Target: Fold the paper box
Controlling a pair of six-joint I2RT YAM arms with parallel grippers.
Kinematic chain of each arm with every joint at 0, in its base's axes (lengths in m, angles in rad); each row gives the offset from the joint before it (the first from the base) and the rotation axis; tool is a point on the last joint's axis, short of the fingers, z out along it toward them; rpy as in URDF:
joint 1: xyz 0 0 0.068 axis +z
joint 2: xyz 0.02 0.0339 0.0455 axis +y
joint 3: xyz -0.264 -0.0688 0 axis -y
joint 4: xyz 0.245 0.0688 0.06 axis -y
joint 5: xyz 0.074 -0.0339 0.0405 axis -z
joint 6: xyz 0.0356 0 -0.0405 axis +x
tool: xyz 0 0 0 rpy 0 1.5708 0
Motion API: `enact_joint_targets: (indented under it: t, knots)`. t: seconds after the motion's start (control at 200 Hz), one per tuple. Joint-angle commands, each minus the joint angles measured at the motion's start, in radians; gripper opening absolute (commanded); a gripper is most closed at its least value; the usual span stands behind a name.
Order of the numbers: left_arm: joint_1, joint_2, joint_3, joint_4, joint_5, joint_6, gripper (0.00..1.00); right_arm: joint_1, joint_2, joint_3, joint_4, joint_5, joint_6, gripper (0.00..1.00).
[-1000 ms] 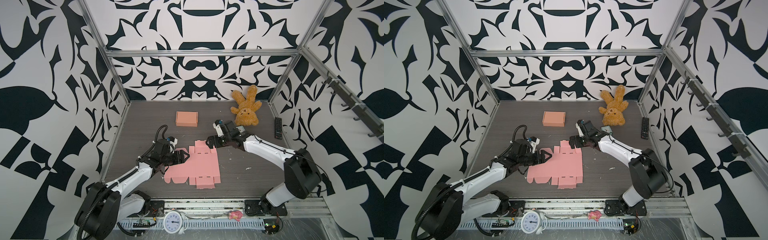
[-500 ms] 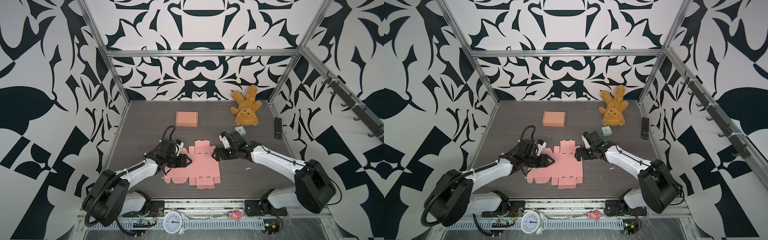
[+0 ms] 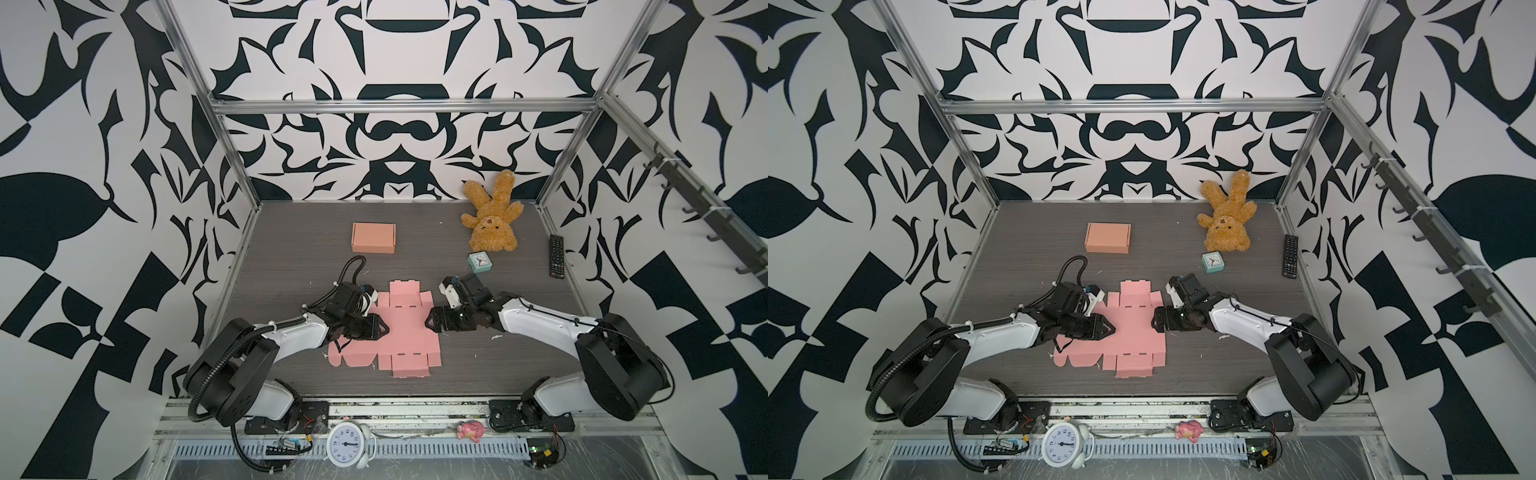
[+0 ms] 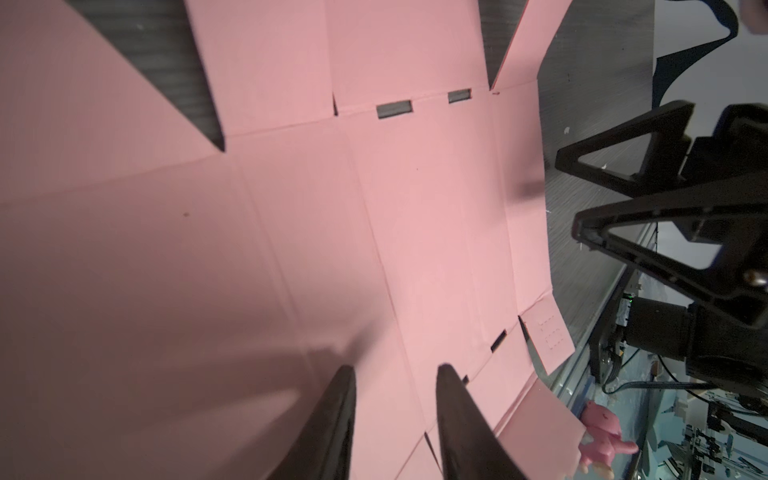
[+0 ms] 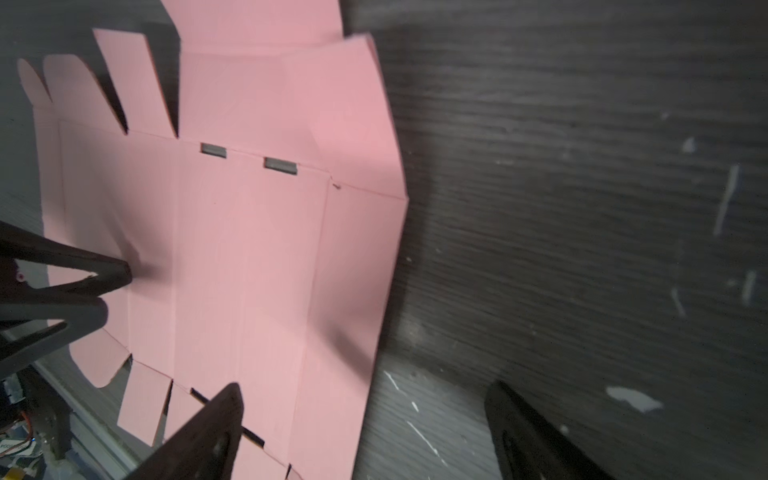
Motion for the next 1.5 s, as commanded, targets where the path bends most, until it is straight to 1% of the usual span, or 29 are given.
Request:
enact_joint_targets:
  t: [0.0, 0.215, 0.4, 0.475, 0.66, 0.81, 0.915, 1.205, 1.345, 1.495]
  knots:
    - [-0.003, 0.024, -0.017, 0.028, -0.009, -0.008, 0.36, -0.004, 0.019, -0.017, 0.057, -0.036, 0.021, 0.92]
    - [-0.003, 0.053, -0.022, 0.045, -0.011, -0.013, 0.35, -0.010, 0.045, -0.040, 0.120, -0.071, 0.045, 0.90]
    - [-0.003, 0.060, -0.028, 0.060, -0.012, -0.015, 0.34, -0.011, 0.051, -0.056, 0.161, -0.096, 0.072, 0.85]
    - [-0.003, 0.065, -0.028, 0.062, -0.011, -0.015, 0.34, -0.011, 0.049, -0.063, 0.179, -0.105, 0.088, 0.81]
    - [-0.004, 0.066, -0.032, 0.069, -0.014, -0.018, 0.34, -0.010, 0.067, -0.071, 0.215, -0.128, 0.108, 0.68]
    - [-0.003, 0.065, -0.035, 0.069, -0.014, -0.019, 0.34, -0.011, 0.067, -0.085, 0.249, -0.149, 0.128, 0.62]
    - [-0.003, 0.063, -0.039, 0.070, -0.014, -0.020, 0.34, -0.011, 0.063, -0.090, 0.262, -0.157, 0.136, 0.54]
    - [-0.003, 0.059, -0.039, 0.070, -0.012, -0.020, 0.34, -0.020, 0.044, -0.114, 0.331, -0.183, 0.177, 0.42]
    - [-0.003, 0.062, -0.039, 0.070, -0.011, -0.020, 0.34, -0.023, 0.054, -0.122, 0.370, -0.207, 0.197, 0.34]
    - [-0.003, 0.059, -0.039, 0.070, -0.011, -0.020, 0.34, -0.029, 0.062, -0.125, 0.391, -0.218, 0.206, 0.29]
